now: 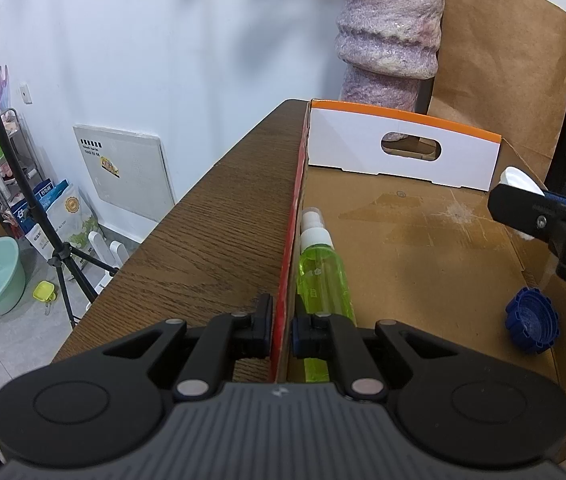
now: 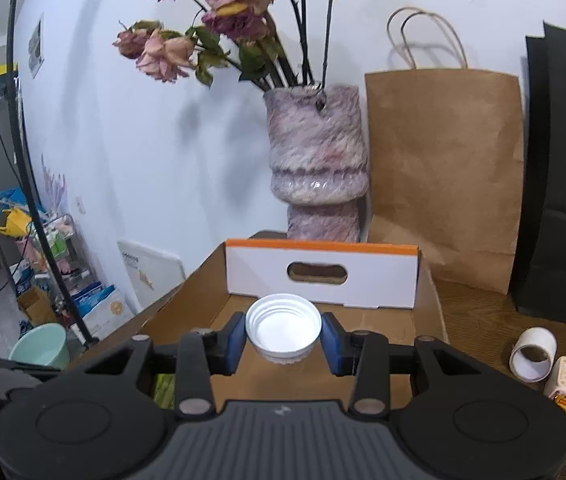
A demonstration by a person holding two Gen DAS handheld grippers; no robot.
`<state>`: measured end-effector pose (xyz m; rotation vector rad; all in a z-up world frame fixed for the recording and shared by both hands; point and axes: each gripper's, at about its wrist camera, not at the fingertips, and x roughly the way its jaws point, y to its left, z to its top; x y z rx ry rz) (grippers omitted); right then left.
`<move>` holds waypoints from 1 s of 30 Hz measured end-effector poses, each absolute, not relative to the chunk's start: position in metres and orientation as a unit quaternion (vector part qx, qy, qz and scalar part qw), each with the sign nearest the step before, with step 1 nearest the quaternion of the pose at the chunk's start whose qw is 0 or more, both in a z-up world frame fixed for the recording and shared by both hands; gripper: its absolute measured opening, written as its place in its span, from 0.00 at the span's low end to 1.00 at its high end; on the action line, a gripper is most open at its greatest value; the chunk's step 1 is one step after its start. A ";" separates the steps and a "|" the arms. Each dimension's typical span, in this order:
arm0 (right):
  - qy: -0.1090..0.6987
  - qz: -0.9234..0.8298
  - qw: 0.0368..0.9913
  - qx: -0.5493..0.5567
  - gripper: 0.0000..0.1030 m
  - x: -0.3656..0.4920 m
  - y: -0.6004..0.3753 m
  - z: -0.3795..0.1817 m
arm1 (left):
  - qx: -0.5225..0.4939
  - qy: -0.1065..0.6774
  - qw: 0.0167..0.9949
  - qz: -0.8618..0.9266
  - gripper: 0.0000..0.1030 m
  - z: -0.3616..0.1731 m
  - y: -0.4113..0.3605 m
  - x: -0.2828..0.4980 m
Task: Organize rigid objects
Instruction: 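Carry the white cap over the orange box and open the right gripper, then move the right tool back to the white cotton-swab container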
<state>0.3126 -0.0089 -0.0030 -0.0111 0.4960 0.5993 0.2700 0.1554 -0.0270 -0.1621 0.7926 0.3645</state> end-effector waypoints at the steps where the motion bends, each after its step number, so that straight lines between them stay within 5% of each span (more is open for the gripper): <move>1: 0.242 0.294 0.925 -0.006 0.38 0.312 -0.009 -0.003 | -0.078 0.383 0.903 0.176 0.09 -0.027 0.155 0.270; 15: 0.261 0.299 0.918 -0.011 0.39 0.315 -0.008 -0.006 | -0.078 0.383 0.903 0.176 0.09 -0.027 0.156 0.270; 17: 0.263 0.293 0.919 -0.008 0.46 0.316 -0.009 -0.005 | -0.078 0.383 0.903 0.176 0.09 -0.027 0.156 0.270; 19: 0.263 0.289 0.921 -0.003 0.76 0.317 -0.010 -0.005 | -0.078 0.383 0.903 0.176 0.09 -0.027 0.156 0.270; 20: 0.260 0.288 0.922 0.000 0.82 0.316 -0.012 -0.004 | -0.079 0.383 0.903 0.176 0.09 -0.027 0.156 0.270; 25: 0.264 0.282 0.922 0.004 0.96 0.318 -0.012 -0.003 | -0.078 0.383 0.903 0.176 0.09 -0.027 0.155 0.270; 30: 0.271 0.277 0.921 0.019 0.98 0.321 -0.016 -0.004 | -0.078 0.383 0.903 0.176 0.09 -0.027 0.156 0.270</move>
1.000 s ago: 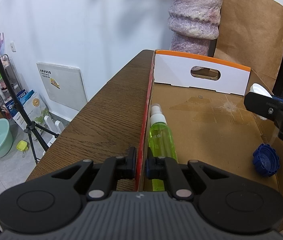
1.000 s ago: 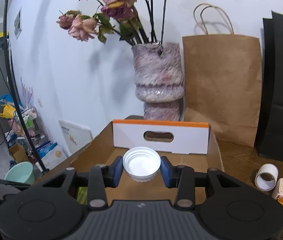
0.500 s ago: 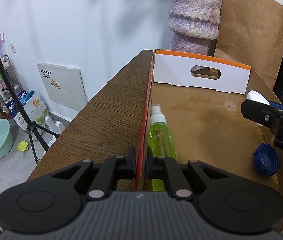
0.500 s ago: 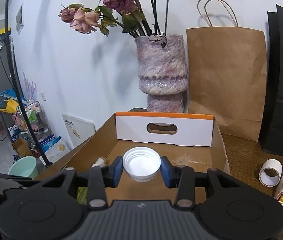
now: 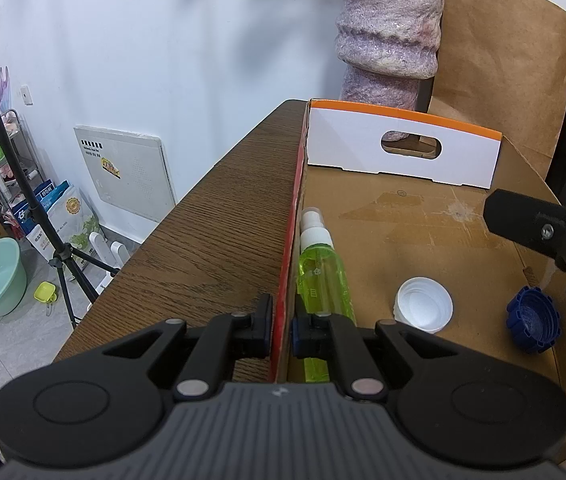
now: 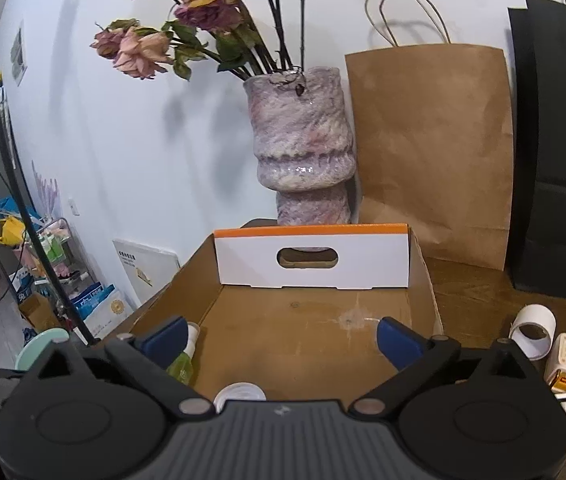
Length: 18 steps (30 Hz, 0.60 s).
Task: Organize rigid objects
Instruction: 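Move the right tool back to the white cotton-swab container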
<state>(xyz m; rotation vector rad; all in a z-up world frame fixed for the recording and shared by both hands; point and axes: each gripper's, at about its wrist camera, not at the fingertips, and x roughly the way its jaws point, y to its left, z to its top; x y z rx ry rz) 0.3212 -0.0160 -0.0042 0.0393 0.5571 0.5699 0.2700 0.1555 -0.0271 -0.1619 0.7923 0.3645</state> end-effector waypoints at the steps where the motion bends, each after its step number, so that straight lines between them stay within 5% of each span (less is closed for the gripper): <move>1: 0.272 0.277 0.921 0.021 0.99 0.322 -0.016 -0.004 | -0.078 0.383 0.903 0.176 0.09 -0.027 0.155 0.270; 18: 0.256 0.275 0.926 0.025 1.00 0.318 -0.018 -0.003 | -0.078 0.383 0.903 0.176 0.09 -0.027 0.155 0.270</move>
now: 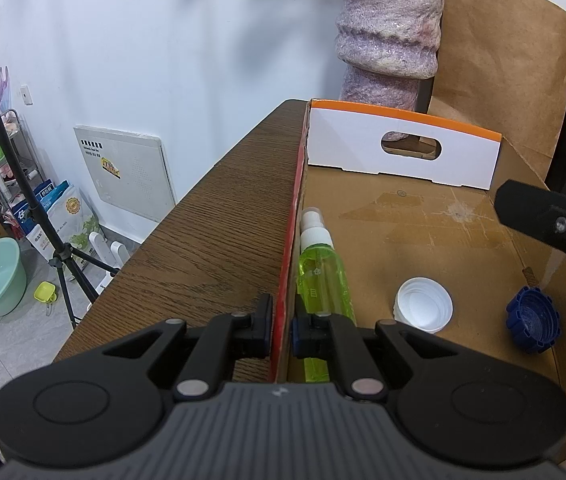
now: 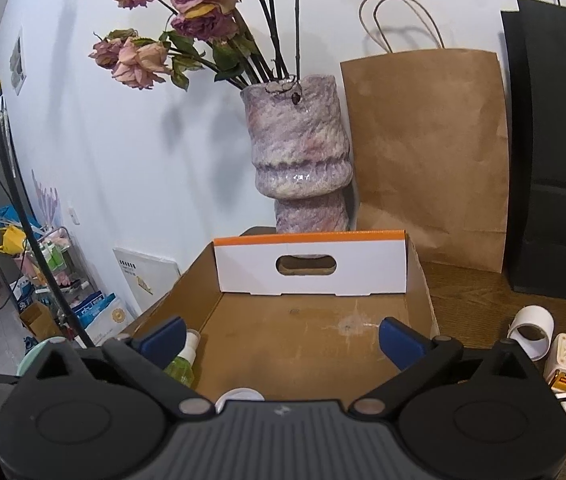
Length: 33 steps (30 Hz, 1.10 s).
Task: Organize rigid objects
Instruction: 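Move the right tool back to the white cotton-swab container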
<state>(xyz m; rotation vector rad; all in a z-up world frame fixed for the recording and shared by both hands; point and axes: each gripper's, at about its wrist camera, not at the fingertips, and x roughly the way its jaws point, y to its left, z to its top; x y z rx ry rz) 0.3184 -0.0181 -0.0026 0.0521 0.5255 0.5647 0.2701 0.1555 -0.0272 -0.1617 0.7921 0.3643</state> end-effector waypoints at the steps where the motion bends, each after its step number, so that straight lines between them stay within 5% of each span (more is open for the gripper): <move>1: 0.253 0.273 0.928 0.024 1.00 0.317 -0.019 -0.002 | -0.078 0.383 0.903 0.176 0.09 -0.027 0.155 0.270; 33: 0.206 0.141 0.966 -0.066 1.00 0.258 -0.164 0.000 | -0.078 0.383 0.903 0.176 0.09 -0.027 0.155 0.270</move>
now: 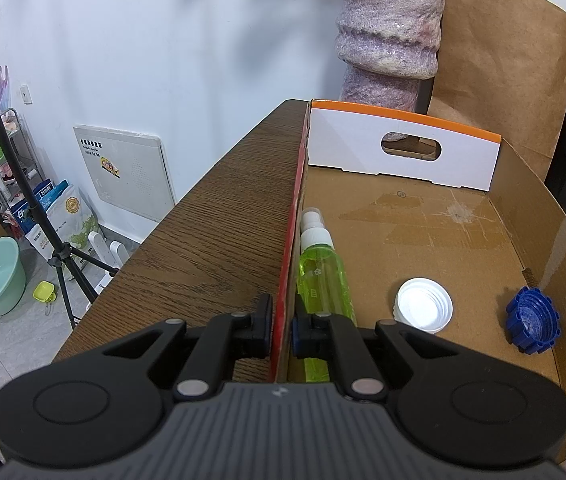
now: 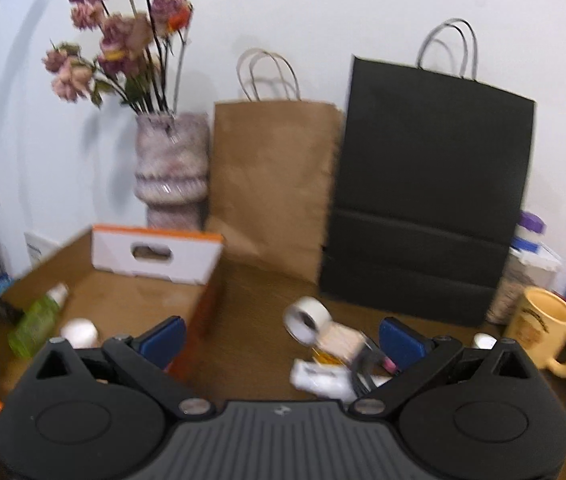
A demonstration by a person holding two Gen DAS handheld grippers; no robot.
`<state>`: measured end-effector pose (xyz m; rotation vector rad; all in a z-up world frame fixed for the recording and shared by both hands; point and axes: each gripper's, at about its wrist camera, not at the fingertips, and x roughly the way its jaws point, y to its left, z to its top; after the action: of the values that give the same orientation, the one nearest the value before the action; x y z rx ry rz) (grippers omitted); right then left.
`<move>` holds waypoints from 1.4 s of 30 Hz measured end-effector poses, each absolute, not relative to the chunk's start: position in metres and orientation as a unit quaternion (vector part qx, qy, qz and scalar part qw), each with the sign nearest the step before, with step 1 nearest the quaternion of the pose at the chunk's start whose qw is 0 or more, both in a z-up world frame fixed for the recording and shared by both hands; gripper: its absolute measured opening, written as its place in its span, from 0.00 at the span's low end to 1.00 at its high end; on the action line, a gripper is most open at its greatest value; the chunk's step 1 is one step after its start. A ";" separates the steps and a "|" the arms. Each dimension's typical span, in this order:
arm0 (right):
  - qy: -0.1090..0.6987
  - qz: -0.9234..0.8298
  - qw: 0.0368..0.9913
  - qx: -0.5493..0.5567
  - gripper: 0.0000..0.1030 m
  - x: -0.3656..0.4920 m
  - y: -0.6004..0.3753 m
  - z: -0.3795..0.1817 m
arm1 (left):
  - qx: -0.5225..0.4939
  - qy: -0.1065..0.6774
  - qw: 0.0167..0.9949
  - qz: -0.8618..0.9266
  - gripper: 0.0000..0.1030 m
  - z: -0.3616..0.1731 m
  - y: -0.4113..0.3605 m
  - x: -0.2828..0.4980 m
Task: Organize rigid objects
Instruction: 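Move the right tool back to the white cotton-swab container, then close the right gripper on the white container and lift it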
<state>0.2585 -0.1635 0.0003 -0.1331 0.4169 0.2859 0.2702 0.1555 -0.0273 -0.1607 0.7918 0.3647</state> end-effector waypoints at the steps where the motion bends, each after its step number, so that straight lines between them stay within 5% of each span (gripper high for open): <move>1: 0.213 0.135 0.965 -0.070 1.00 0.256 -0.169 -0.005 | -0.078 0.383 0.903 0.176 0.09 -0.027 0.156 0.270; 14: 0.305 0.095 0.944 -0.090 1.00 0.237 -0.207 -0.064 | -0.078 0.383 0.903 0.176 0.09 -0.027 0.156 0.270; 29: 0.289 0.087 0.948 -0.098 0.98 0.245 -0.201 -0.077 | -0.078 0.383 0.903 0.176 0.09 -0.028 0.156 0.270; 32: 0.280 0.091 0.950 -0.103 0.92 0.244 -0.199 -0.075 | -0.078 0.383 0.903 0.176 0.09 -0.027 0.156 0.270; 36: 0.271 0.109 0.950 -0.114 0.71 0.240 -0.195 -0.073 | -0.078 0.383 0.903 0.176 0.09 -0.027 0.156 0.270; 42: 0.254 0.120 0.953 -0.112 0.65 0.235 -0.195 -0.071 | -0.078 0.383 0.903 0.176 0.09 -0.027 0.156 0.270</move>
<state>0.2352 -0.1947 -0.0707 -0.2272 0.5161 0.2429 0.2702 0.1555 -0.0274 -0.1610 0.7917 0.3646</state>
